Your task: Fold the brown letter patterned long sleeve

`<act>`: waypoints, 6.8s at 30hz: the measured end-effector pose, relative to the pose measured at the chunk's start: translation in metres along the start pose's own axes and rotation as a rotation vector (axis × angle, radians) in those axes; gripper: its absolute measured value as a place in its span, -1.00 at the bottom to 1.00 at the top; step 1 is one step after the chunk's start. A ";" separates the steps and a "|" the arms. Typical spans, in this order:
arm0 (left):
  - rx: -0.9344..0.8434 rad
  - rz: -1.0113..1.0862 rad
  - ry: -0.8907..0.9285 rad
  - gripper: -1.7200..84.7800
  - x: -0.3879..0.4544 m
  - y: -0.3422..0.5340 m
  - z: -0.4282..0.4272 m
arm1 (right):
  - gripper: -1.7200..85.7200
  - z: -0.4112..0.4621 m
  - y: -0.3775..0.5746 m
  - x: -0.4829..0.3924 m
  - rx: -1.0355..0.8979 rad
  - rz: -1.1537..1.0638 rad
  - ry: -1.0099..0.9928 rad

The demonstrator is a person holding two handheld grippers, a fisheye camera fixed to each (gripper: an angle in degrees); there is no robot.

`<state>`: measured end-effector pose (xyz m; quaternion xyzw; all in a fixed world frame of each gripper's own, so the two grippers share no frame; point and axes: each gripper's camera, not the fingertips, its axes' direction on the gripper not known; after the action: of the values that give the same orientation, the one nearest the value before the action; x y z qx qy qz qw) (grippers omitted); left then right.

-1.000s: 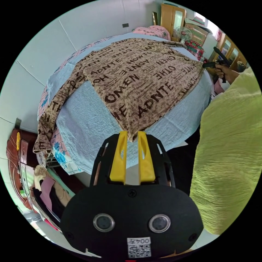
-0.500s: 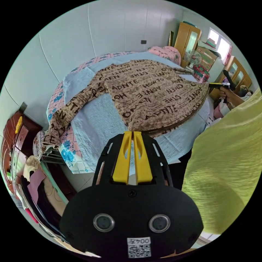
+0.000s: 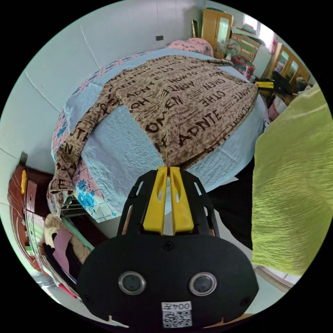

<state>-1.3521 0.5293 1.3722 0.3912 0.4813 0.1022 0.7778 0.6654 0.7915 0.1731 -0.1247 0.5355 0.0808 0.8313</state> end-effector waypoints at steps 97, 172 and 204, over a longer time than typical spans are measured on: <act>-0.173 -0.032 0.020 -0.96 -0.022 -0.163 0.179 | -0.89 -0.043 -0.075 -0.032 0.159 -0.503 -0.768; -0.174 0.438 0.335 -0.96 0.306 -0.350 0.288 | -0.79 0.133 -0.056 0.226 -0.094 0.318 -0.753; 0.055 -0.547 0.172 -0.93 -0.053 -0.101 0.194 | -0.74 0.157 -0.247 0.047 0.129 -0.190 -0.715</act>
<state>-1.2411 0.3340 1.3805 0.2578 0.6355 -0.0915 0.7220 0.8877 0.6017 0.2220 -0.0850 0.2016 0.0078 0.9757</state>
